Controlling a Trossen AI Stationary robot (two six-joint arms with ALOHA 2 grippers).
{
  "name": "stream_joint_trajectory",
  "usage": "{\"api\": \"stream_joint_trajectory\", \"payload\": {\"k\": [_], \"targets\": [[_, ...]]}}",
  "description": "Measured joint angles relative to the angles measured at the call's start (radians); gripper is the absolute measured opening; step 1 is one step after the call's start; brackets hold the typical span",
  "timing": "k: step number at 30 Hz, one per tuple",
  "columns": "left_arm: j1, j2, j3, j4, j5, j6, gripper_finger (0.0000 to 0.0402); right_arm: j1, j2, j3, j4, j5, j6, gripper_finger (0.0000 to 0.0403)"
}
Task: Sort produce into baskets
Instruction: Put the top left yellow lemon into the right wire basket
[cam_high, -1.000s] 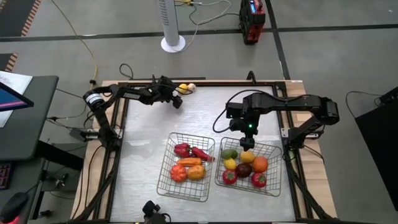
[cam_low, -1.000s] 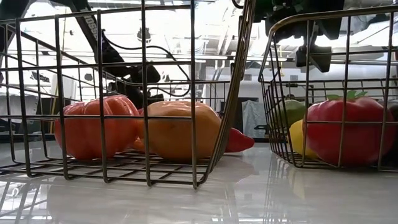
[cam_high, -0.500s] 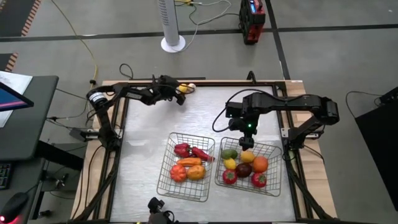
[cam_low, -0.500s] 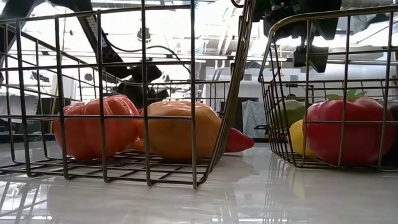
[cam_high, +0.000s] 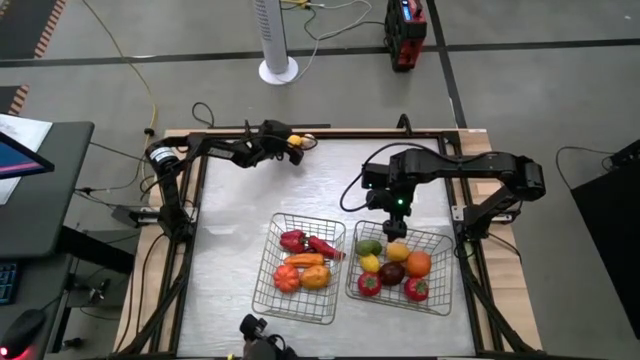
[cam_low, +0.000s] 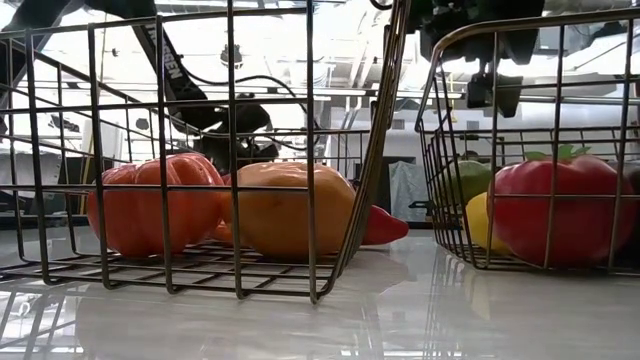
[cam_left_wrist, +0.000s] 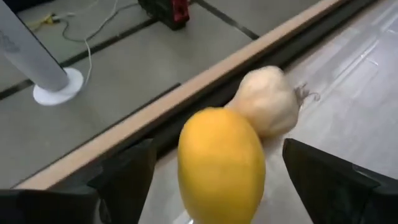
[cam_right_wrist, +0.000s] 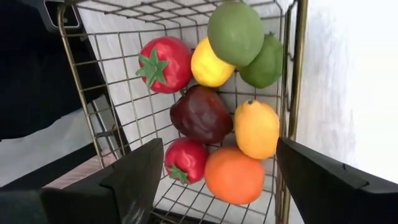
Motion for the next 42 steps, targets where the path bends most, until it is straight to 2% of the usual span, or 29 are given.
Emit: {"api": "stream_joint_trajectory", "payload": {"k": [15,18,22,26,31,36,39,42], "targets": [[-0.003,0.03,0.033,-0.061,-0.027,0.0,0.0193,-0.016,0.001,0.0,0.039,0.025,-0.011,0.0338],[-0.003,0.028,0.033,-0.069,-0.015,0.014,0.0175,-0.016,0.001,0.0,0.038,0.025,-0.005,0.0338],[-0.003,-0.02,0.033,-0.171,0.06,0.027,0.0174,-0.017,0.001,0.0,0.038,0.025,-0.003,0.0338],[-0.003,-0.108,0.031,-0.356,0.138,0.129,0.0174,-0.025,0.001,0.0,0.038,0.025,-0.002,0.0338],[-0.012,-0.266,0.03,-0.527,0.357,0.196,0.0175,-0.041,0.001,0.0,0.036,0.025,-0.007,0.0338],[-0.058,-0.43,0.031,-0.528,0.639,0.115,0.0175,-0.08,0.001,0.0,0.036,0.032,-0.008,0.0338],[-0.142,-0.489,0.031,-0.531,0.659,0.074,0.0175,-0.12,0.001,0.004,0.037,0.038,0.0,0.0338],[-0.256,-0.51,0.032,-0.527,0.602,0.046,0.0175,-0.168,-0.001,0.039,0.04,0.049,0.024,0.0338]]}}
